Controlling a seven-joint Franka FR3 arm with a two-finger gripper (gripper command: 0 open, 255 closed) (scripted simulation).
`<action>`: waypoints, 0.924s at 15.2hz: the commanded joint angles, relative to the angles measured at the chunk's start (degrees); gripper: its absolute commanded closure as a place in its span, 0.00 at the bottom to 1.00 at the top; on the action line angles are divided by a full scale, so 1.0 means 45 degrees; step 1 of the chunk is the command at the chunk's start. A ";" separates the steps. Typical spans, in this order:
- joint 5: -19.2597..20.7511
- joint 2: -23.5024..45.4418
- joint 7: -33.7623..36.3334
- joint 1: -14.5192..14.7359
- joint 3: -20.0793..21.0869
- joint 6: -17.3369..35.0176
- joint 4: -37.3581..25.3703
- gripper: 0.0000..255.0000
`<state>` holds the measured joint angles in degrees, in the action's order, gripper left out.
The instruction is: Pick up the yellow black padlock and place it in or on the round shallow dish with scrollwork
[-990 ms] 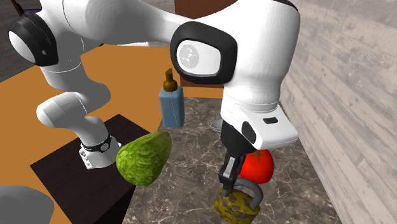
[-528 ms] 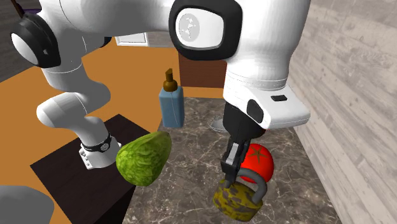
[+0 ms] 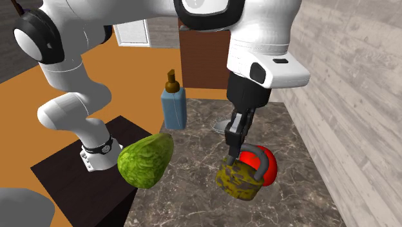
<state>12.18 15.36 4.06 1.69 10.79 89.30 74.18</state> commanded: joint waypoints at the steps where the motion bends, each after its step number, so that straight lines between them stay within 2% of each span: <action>1: -0.0037 -0.0416 0.0433 0.0230 0.0156 0.0057 0.0534 1.00; 7: -0.0124 -0.1275 0.1957 0.1138 0.0784 -0.0281 0.1314 1.00; 14: -0.0167 -0.1639 0.3851 0.2276 0.1627 -0.0946 0.1342 1.00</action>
<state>11.21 7.40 19.94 11.00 17.47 86.07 81.54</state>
